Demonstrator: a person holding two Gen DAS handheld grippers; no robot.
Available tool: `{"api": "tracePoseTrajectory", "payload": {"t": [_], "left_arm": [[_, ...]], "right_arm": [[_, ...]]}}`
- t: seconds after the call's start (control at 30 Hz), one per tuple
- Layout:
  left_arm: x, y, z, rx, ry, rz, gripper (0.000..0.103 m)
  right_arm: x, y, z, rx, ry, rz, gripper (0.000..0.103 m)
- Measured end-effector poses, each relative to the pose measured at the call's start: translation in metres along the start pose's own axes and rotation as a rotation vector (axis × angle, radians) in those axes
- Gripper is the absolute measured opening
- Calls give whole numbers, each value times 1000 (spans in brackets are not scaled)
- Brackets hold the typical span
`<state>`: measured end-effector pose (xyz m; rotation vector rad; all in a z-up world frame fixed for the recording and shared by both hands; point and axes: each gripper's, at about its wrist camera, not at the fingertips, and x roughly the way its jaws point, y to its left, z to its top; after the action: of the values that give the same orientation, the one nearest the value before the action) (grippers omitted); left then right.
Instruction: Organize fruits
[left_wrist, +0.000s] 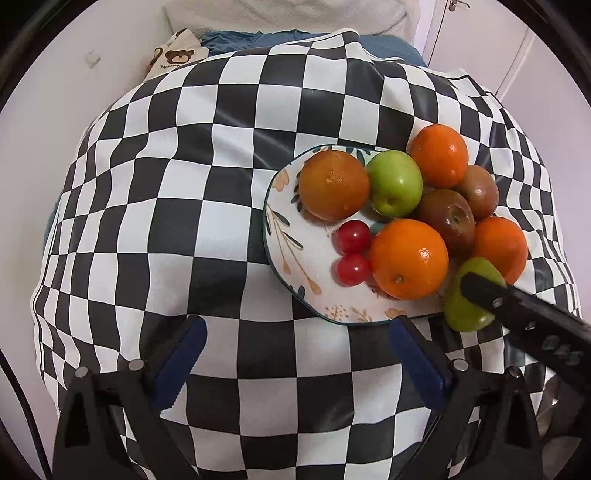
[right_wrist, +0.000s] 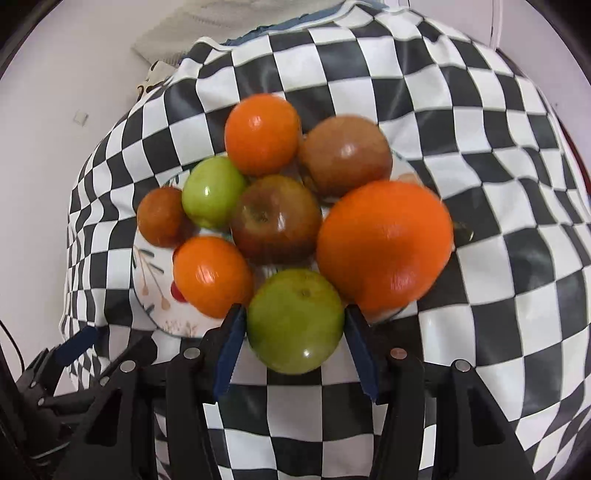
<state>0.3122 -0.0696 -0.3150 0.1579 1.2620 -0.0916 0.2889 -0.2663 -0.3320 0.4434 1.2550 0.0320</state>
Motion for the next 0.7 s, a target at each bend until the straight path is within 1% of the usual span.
{"api": "tracePoseTrajectory", "payload": {"t": [0.03,0.07,0.1,0.13,0.17,0.23,0.3,0.33,0.4,0.43,0.5,0.57,0.7], "left_arm": [[-3,1,-1,-1,-2,-7,101],[-6,1,-2,0,-2,-11,101],[-10,0,-4,-1,-3,-21,101],[-11,2,-3,0,-3,-27,101],[-15,1,-5,3,-3,-27,101],[-27,-2,-12,12,-11,-33,101],[-40,-5,-20,15,-19,-34,101],[-51,-6,-24,18,-24,-39,101],[-67,-5,-29,9,-36,-58,101],[-83,-6,-33,11,-49,-75,101],[-109,-7,-40,14,-77,-76,101],[-142,-5,-48,17,-116,-78,101],[-206,0,-68,-5,-184,-87,101]], "right_arm": [[-5,1,1,6,-11,2,76],[-15,1,1,10,-39,2,82],[-25,2,0,7,-63,-2,86],[-32,3,0,2,-79,-11,87],[-41,4,0,-10,-96,-42,87],[-58,11,1,-43,-115,-113,93],[-78,15,-7,-102,-137,-213,93],[-89,16,-13,-126,-148,-243,93],[-110,12,-23,-143,-165,-276,94],[-119,10,-28,-145,-169,-278,94],[-149,5,-40,-149,-194,-273,94],[-170,10,-51,-155,-211,-270,94],[-233,19,-78,-161,-263,-229,97]]}}
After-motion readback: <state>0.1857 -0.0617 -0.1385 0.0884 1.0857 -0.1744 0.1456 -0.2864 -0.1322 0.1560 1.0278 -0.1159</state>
